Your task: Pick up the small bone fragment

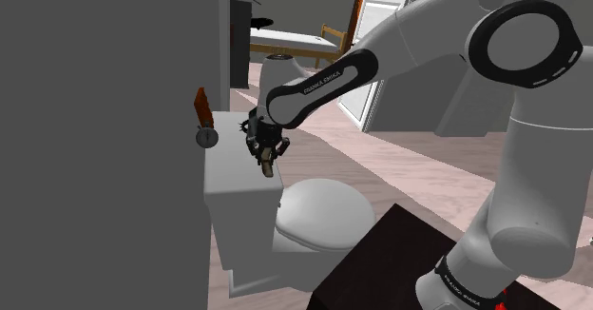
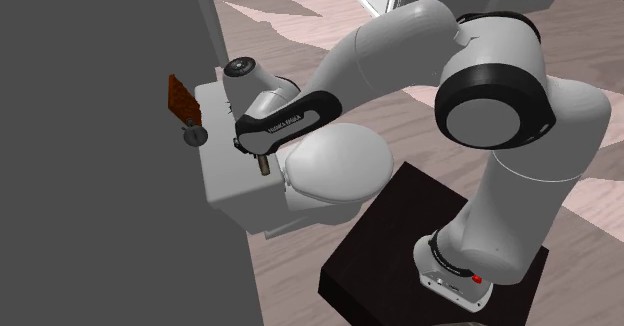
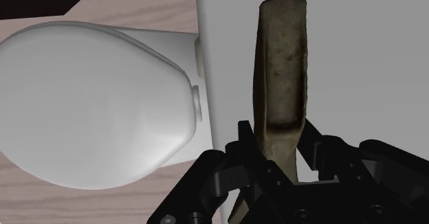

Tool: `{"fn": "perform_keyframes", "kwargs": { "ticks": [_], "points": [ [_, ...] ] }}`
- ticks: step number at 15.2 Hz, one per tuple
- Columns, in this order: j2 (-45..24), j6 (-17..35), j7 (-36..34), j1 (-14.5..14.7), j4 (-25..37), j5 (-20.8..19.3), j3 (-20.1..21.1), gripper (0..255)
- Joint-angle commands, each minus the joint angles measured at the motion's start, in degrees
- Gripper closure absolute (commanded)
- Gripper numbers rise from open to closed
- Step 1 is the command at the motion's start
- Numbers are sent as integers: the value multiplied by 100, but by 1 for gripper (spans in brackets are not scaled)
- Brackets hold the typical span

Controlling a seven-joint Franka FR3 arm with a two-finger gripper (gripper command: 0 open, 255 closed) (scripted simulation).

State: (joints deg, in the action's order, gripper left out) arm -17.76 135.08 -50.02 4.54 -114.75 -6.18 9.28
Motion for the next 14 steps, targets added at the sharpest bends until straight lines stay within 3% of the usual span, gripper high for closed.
{"fn": "perform_keyframes", "kwargs": {
  "ticks": [1, 14],
  "points": [
    [-2, 0, 0, -1, -2, 0, -1, 255],
    [426, -663, 95, -29, 241, 129, 46, 255]
  ]
}}
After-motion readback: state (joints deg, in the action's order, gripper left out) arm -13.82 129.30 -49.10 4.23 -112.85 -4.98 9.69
